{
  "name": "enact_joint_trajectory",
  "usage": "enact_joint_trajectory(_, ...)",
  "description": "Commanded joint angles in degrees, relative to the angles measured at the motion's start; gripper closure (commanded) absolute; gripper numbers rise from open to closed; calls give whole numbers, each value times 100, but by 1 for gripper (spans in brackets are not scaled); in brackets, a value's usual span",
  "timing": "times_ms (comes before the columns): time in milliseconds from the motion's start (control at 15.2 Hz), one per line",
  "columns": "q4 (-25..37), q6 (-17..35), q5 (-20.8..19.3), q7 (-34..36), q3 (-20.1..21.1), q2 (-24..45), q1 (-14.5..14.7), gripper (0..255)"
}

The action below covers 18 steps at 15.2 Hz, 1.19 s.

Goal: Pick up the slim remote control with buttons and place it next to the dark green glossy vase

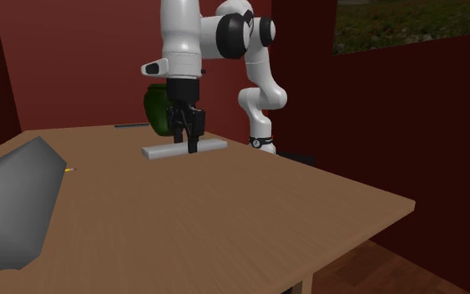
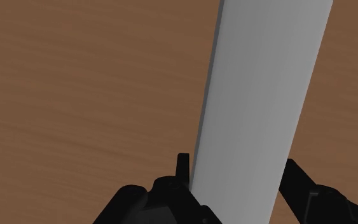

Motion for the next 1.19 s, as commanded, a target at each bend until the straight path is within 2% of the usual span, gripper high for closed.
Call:
enact_joint_trajectory(0, 81, -133, 5, 5, 5, -52, 6, 255)
enact_joint_trajectory(1122, 1095, -1350, 40, -40, 21, -257, 17, 255)
